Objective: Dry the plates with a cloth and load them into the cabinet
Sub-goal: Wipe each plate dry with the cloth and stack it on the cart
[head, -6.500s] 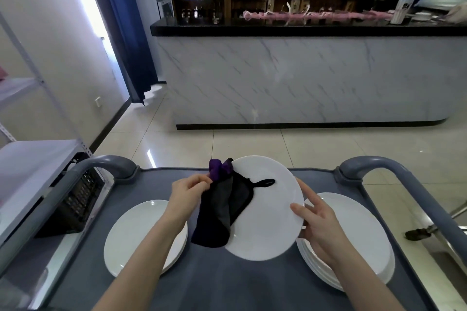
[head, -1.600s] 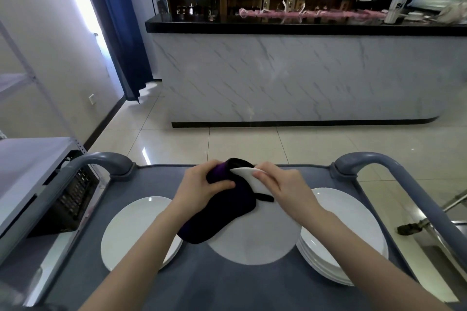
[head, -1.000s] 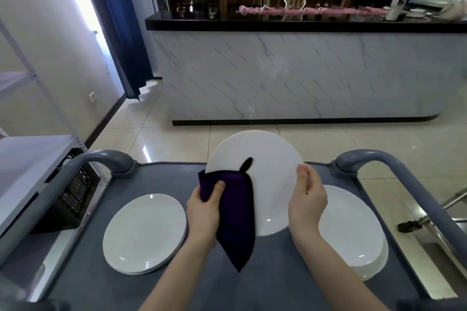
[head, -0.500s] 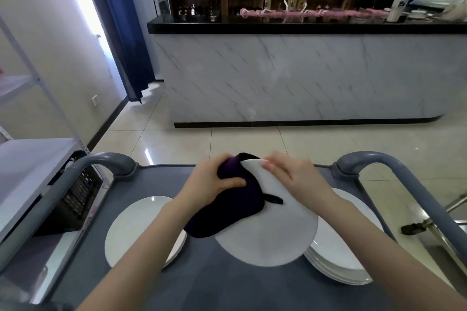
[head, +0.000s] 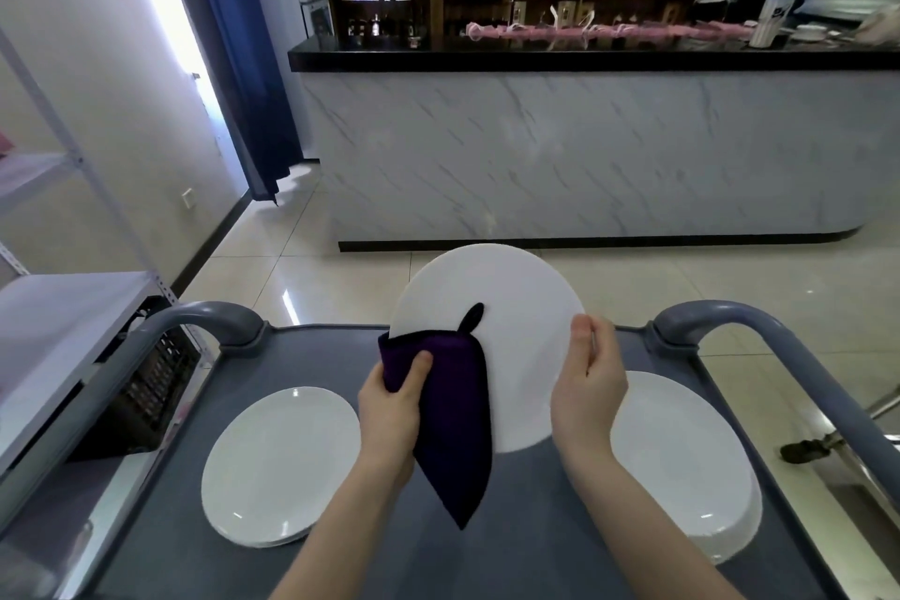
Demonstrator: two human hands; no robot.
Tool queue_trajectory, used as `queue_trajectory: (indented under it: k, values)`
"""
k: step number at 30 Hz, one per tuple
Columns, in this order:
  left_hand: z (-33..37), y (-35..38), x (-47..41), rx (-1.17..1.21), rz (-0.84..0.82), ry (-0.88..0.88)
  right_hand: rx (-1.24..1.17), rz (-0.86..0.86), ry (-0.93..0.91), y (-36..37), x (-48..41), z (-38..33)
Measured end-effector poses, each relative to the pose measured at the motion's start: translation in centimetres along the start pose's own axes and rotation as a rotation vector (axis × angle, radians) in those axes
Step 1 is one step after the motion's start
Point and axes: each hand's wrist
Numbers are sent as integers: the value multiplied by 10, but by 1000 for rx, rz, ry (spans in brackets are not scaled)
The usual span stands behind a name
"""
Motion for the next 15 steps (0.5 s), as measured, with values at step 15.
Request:
queue_trajectory:
  k: [15]
  values:
    - [73,-8,-25,-809,-534,485,439,-802,-528,-8,-28,-26]
Point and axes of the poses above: each hand's wrist, its own x-axis away from the middle knuckle, its own y-axis out of the palm, z = x × y, and after that the axes turned 11 degrees about x, right-handed
